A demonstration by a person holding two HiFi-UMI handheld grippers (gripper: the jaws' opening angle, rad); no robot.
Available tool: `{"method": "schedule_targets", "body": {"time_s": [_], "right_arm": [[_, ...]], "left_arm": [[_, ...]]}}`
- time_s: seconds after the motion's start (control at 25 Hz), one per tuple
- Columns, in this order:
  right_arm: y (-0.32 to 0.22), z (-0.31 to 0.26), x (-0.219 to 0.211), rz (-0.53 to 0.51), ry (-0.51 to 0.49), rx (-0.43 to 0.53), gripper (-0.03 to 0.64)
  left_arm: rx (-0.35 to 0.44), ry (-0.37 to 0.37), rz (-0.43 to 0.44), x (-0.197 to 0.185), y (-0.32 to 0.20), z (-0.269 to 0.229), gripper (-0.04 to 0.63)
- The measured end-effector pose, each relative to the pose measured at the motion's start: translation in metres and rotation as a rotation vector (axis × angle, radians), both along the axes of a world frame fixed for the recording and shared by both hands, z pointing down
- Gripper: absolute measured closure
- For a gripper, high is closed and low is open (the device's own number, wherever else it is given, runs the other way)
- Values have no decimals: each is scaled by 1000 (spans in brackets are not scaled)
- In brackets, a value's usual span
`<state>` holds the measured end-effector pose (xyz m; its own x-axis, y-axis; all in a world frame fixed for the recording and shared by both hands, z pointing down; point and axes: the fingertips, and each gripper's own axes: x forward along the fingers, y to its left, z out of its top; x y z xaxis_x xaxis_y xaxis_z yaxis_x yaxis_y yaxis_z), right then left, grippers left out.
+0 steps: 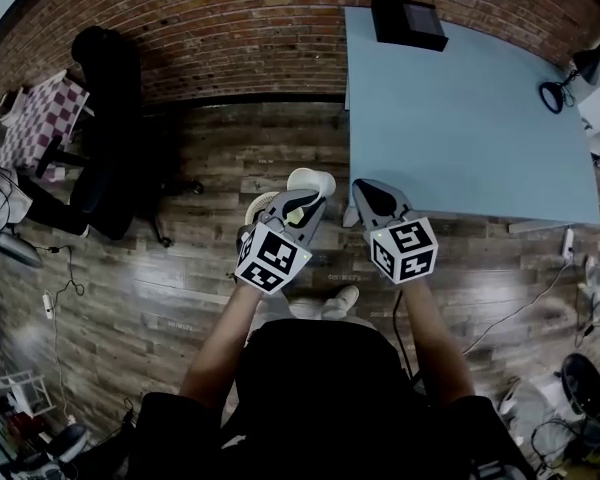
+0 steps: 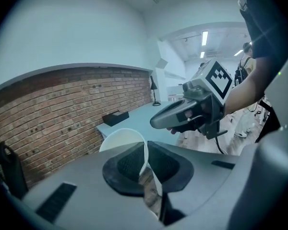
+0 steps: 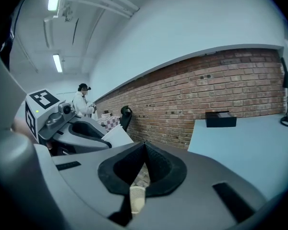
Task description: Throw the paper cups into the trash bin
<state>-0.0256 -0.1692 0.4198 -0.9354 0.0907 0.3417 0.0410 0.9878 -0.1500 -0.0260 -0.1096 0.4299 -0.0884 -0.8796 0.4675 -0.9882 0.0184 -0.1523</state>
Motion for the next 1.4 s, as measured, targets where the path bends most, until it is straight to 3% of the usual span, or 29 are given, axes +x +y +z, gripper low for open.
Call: {"method": "schedule_targets", "body": {"time_s": [0.8, 1.4], "right_arm": [[108, 10, -114, -17, 38, -15, 612], [183, 46, -190, 89, 89, -70, 612]], "left_arm": [[-19, 72, -78, -121, 129, 23, 563], [-47, 177, -77, -196, 222, 64, 565]]}}
